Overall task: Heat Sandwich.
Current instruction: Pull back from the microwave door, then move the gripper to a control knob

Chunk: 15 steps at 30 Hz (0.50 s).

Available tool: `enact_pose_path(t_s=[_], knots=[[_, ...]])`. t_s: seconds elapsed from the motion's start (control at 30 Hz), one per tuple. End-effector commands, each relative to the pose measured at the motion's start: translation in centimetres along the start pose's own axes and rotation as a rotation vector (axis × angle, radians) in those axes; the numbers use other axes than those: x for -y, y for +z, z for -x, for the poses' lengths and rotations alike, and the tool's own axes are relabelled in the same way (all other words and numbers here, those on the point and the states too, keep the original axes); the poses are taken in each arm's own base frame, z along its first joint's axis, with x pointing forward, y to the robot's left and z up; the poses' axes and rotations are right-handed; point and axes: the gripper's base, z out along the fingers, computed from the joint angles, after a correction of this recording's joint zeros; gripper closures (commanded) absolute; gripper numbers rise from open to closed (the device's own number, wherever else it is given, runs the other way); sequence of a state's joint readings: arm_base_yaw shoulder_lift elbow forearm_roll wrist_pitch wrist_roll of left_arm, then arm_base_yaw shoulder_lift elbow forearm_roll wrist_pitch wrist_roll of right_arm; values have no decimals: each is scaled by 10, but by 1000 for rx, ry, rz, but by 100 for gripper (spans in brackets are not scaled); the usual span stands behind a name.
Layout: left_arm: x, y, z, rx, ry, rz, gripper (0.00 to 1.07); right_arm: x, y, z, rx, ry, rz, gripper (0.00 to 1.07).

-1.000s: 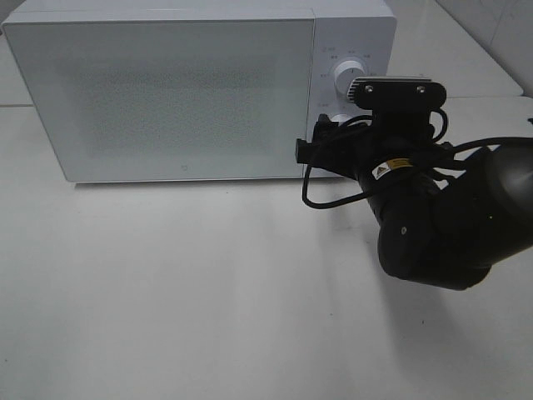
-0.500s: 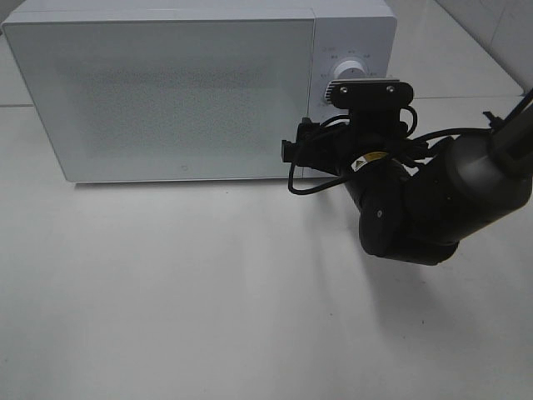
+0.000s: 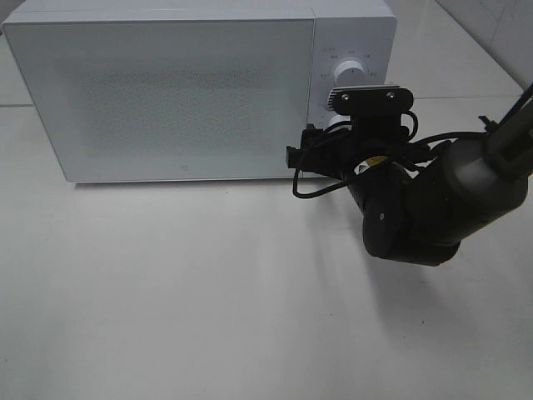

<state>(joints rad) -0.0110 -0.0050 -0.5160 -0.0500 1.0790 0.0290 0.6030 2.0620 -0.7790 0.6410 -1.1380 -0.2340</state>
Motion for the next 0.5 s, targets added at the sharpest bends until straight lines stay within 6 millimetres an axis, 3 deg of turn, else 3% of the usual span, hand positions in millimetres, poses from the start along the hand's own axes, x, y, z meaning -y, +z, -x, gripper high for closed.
enact_pose_path(t_s=[0.03, 0.4, 0.5], knots=[[1, -3, -2, 26, -5, -4, 9, 1, 3, 1, 23, 1, -4, 32], [1, -3, -2, 26, -5, -4, 9, 3, 6, 5, 44, 4, -7, 36], [1, -3, -2, 26, -5, -4, 9, 3, 6, 5, 44, 4, -7, 44]])
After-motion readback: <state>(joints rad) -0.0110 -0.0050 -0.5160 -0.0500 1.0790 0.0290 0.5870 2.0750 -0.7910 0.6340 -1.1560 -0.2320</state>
